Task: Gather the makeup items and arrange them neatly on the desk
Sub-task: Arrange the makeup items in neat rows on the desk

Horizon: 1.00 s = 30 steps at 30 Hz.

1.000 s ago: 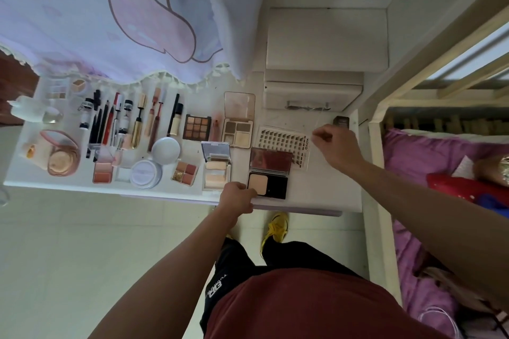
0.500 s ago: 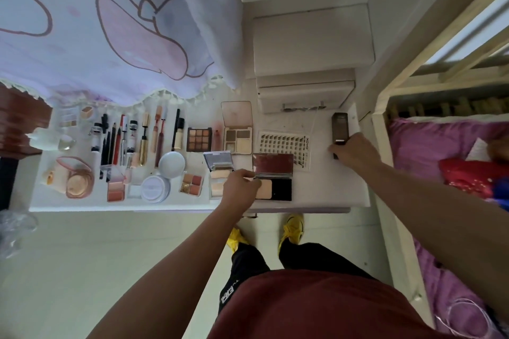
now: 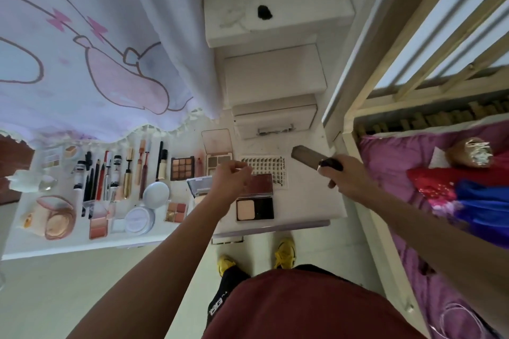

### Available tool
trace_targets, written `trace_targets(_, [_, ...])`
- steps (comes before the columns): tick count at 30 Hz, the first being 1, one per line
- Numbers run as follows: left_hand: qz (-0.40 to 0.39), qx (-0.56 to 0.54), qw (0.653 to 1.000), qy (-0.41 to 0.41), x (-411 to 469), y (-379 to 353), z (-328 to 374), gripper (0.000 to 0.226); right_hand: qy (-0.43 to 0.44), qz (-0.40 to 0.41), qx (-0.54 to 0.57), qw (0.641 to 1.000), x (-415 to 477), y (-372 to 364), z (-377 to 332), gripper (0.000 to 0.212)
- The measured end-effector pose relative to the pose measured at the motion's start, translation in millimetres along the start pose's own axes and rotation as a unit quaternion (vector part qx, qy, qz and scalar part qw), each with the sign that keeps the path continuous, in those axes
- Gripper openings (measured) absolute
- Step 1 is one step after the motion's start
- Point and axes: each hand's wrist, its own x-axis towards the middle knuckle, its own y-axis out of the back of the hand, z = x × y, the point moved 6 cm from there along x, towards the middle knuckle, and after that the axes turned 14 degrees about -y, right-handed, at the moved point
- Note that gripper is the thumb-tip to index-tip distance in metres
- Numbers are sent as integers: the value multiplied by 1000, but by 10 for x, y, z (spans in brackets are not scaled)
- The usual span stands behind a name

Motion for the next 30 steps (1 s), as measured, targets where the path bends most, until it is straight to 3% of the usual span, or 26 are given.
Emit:
trace_targets(7, [-76,-127,988,32,-135,24,325,35,151,-141,-43,977,-709,-165,-729,20])
trace_targets(13, [-88,-136,987,-21,-352,444,468,28,209,-95,-154,961,-940,-430,-1048,35])
trace_targets(20, [-71,-104,990,-57,-561,810,425,17,281,-83,-289,911,-1237,-792,-1281,36])
trace_targets(30, [-77,-78,990,-93,-663,960,438,16,277,-64,-300,911,-1381,-943,-1274,33])
